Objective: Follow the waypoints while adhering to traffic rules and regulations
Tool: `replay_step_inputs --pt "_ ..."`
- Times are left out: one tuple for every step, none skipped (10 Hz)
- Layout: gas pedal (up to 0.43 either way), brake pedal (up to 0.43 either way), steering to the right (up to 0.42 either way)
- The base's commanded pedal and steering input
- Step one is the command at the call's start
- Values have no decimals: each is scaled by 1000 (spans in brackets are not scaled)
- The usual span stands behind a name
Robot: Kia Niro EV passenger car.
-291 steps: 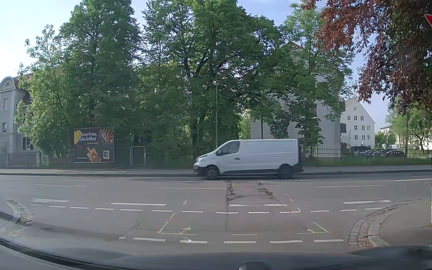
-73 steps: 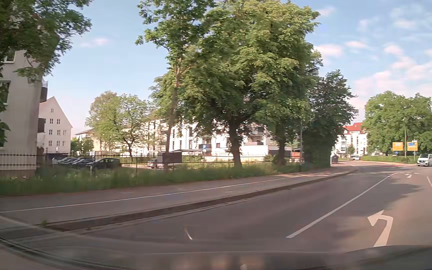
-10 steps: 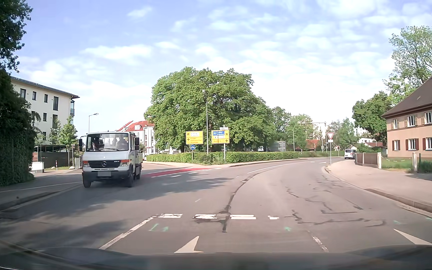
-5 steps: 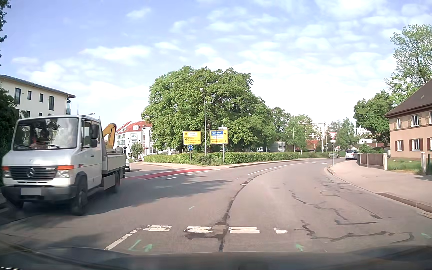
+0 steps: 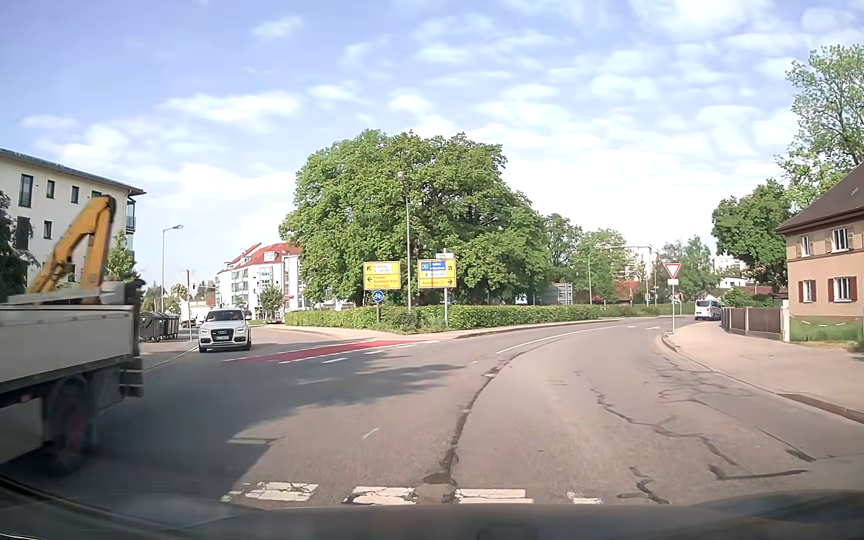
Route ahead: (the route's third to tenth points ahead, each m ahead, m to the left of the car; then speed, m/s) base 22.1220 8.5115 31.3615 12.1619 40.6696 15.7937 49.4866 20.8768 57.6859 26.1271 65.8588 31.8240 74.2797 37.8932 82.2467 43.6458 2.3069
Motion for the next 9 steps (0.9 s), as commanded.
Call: replay_step_inputs --pt "47 0 -9" --pt "67 0 -9" --pt "110 0 -9" --pt "118 0 -9" --pt "130 0 -9" --pt "130 0 -9" --pt "130 0 -10" --pt "130 0 -12" --pt "130 0 -18"
